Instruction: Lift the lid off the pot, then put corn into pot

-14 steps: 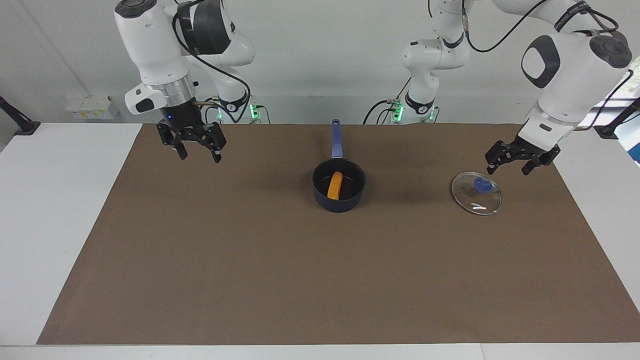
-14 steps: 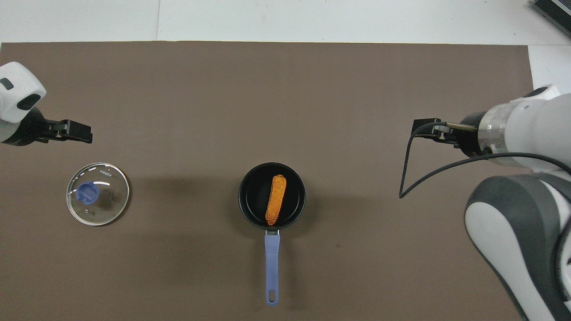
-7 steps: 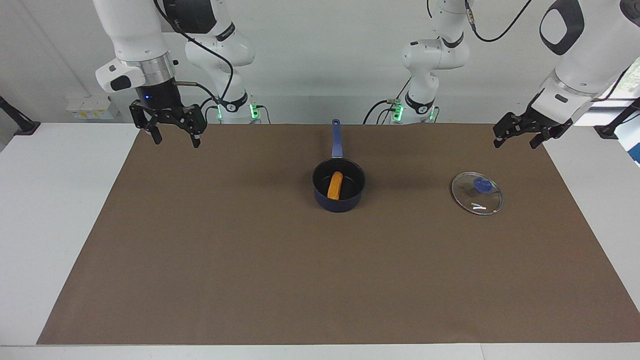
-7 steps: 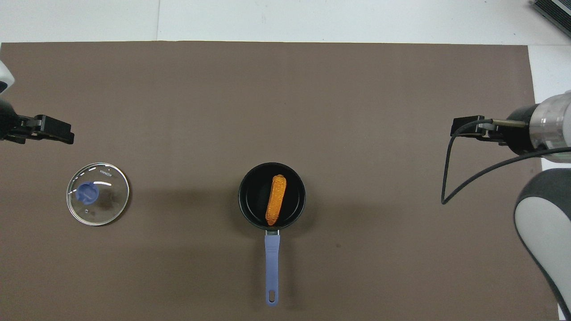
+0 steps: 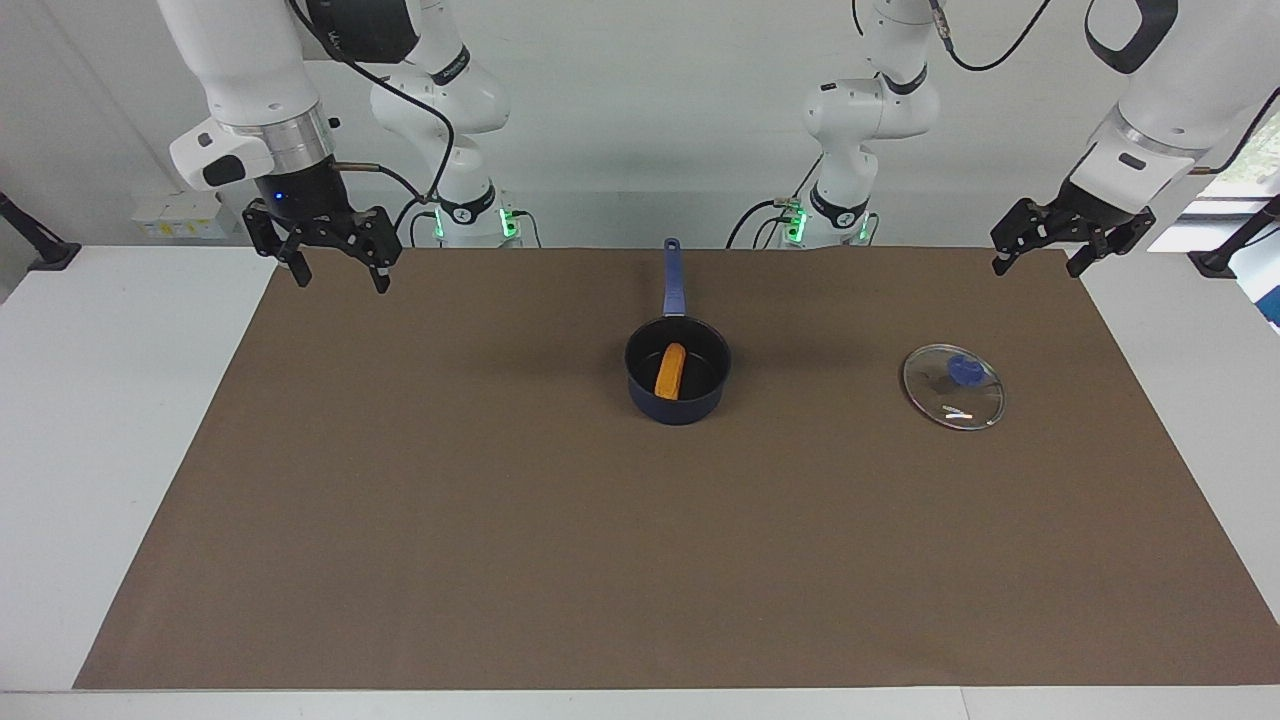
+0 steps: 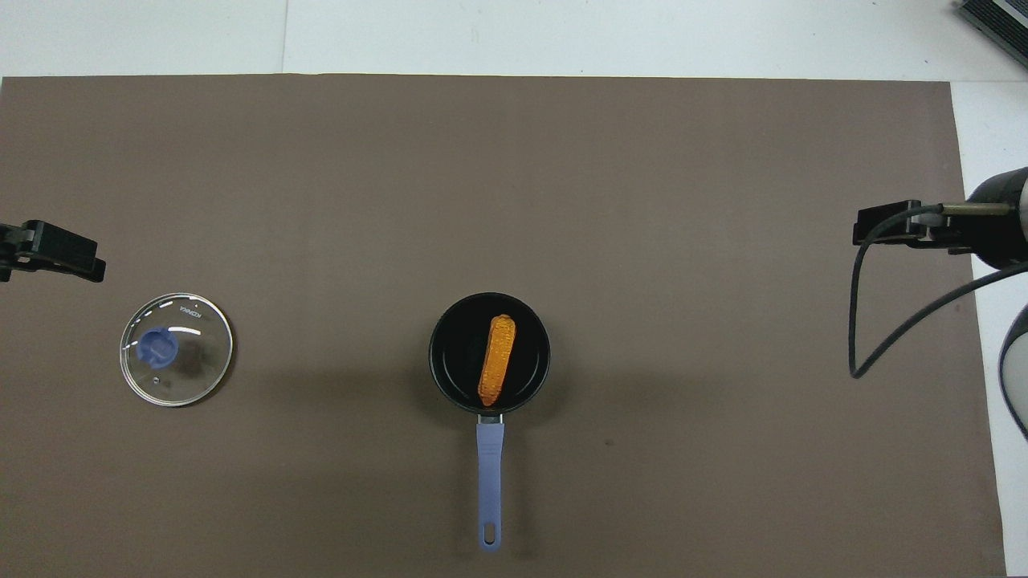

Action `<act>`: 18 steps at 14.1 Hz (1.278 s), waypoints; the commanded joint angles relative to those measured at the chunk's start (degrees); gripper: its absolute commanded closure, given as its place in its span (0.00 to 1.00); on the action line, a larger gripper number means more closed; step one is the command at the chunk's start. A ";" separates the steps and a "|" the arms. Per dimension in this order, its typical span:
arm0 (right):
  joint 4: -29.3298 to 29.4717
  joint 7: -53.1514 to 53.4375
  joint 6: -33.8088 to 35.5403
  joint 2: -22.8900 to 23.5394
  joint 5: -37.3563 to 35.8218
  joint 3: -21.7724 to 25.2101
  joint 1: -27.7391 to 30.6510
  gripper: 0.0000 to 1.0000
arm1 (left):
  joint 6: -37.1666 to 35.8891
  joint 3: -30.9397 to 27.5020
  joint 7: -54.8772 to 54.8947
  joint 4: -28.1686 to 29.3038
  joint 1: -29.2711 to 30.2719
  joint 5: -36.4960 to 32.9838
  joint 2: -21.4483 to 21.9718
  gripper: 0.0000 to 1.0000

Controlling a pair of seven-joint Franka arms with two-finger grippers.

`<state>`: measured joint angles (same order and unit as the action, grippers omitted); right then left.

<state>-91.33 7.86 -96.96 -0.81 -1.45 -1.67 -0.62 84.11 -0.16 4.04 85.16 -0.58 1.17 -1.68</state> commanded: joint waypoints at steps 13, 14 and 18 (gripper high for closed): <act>0.89 -2.77 3.18 0.11 3.12 -0.35 1.15 0.00 | -0.53 -0.45 -1.14 1.42 -0.65 0.33 1.42 0.00; 0.89 -2.77 3.18 0.11 3.03 -0.35 1.15 0.00 | -0.53 -0.45 -1.14 1.42 -0.74 0.33 1.51 0.00; 0.89 -2.77 3.18 0.11 3.12 -0.36 1.15 0.00 | -0.53 -0.45 -1.14 1.50 -0.74 0.33 1.51 0.00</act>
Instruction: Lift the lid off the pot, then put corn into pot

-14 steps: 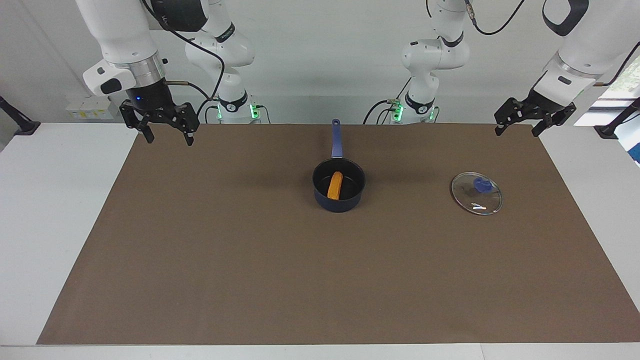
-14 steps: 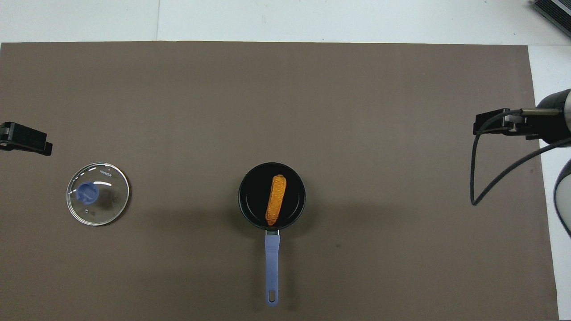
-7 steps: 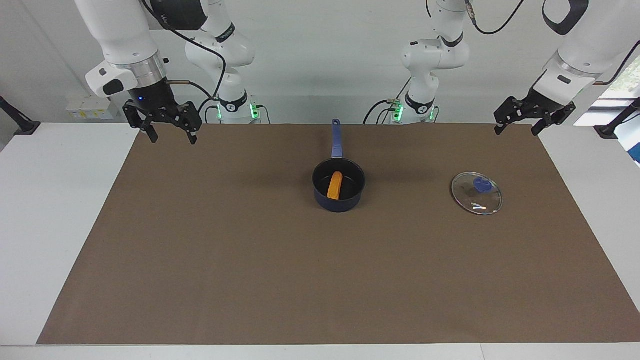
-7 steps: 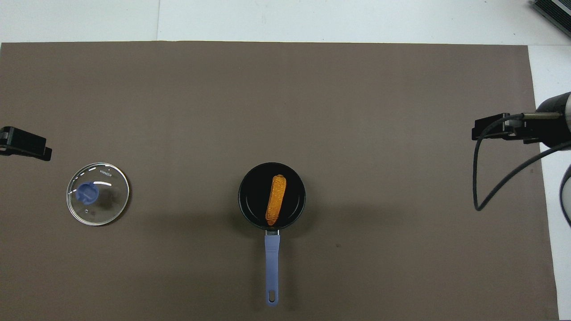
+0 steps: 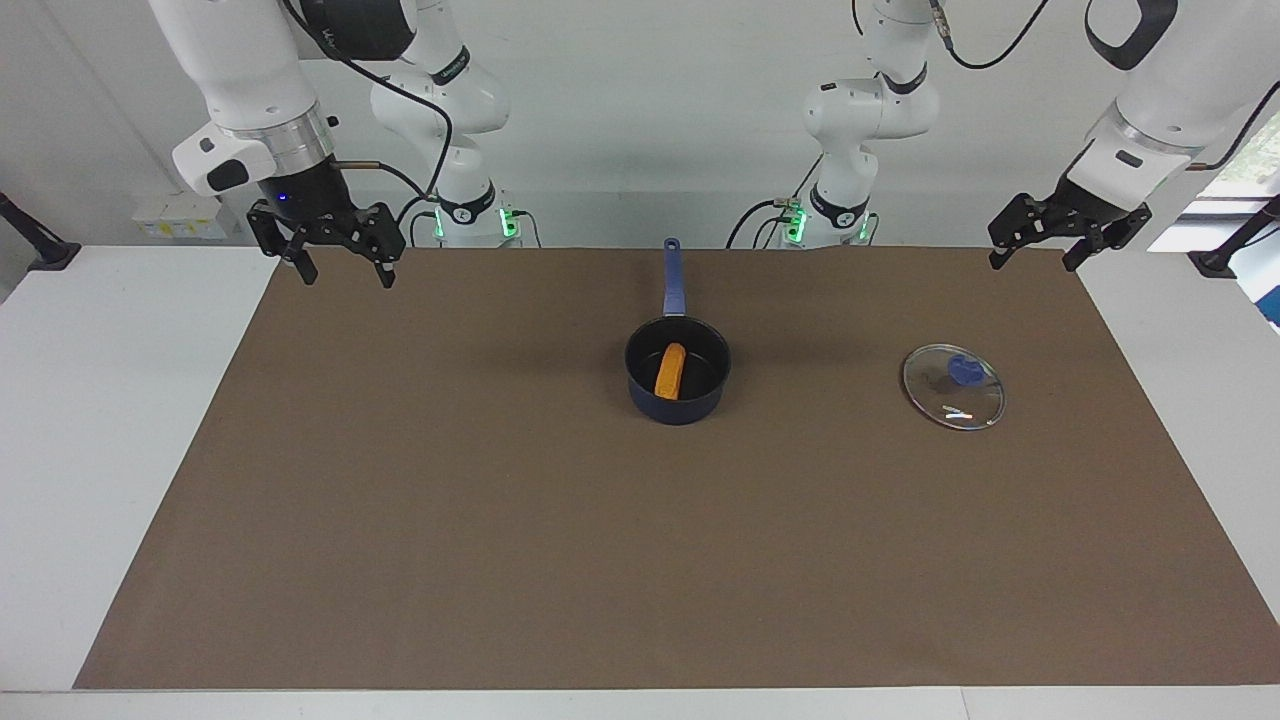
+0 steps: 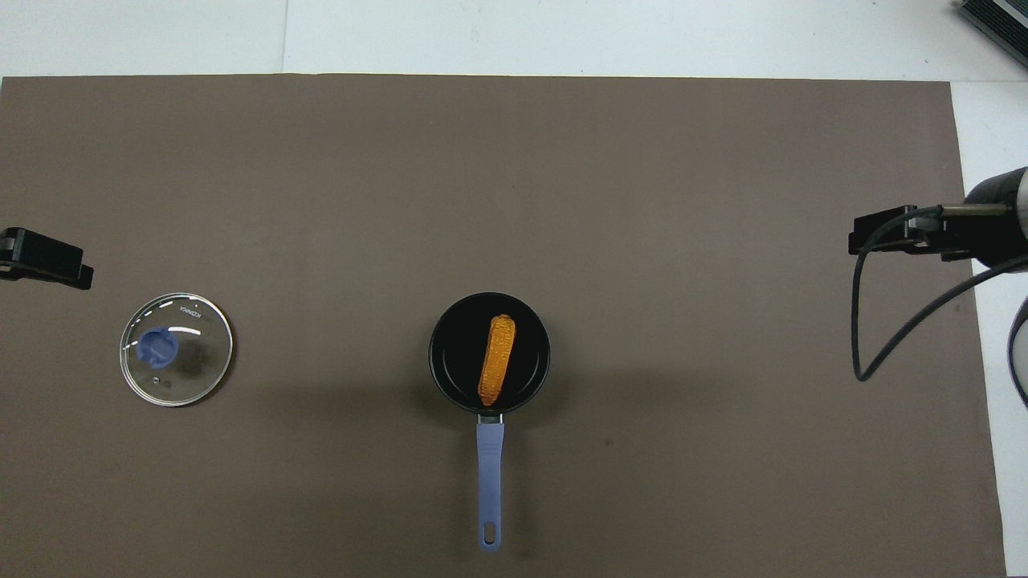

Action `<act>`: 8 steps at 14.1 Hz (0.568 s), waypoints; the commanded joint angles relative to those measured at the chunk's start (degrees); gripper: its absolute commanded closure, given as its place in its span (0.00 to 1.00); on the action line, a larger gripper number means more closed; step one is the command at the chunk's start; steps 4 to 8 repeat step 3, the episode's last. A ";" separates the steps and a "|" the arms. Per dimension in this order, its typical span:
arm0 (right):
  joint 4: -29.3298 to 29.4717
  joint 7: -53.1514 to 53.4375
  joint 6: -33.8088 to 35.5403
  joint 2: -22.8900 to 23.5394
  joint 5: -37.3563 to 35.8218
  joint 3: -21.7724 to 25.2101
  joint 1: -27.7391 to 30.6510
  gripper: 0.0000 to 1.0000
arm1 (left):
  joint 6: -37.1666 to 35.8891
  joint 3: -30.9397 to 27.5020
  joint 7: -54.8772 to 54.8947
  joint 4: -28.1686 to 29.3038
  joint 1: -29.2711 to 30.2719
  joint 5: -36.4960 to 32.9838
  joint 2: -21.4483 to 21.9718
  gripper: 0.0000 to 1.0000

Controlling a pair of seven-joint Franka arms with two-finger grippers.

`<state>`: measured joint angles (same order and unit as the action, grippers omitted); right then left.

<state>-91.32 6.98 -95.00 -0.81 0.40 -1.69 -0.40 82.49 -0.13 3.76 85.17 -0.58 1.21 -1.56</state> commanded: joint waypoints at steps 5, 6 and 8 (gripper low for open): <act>0.88 -1.89 1.22 0.11 1.27 -0.34 0.92 0.00 | 1.10 -0.49 -0.86 1.92 -0.74 0.29 1.65 0.00; 0.88 -1.89 1.22 0.11 1.27 -0.34 0.92 0.00 | 1.10 -0.49 -0.86 1.92 -0.74 0.29 1.65 0.00; 0.88 -1.89 1.22 0.11 1.27 -0.34 0.92 0.00 | 1.10 -0.49 -0.86 1.92 -0.74 0.29 1.65 0.00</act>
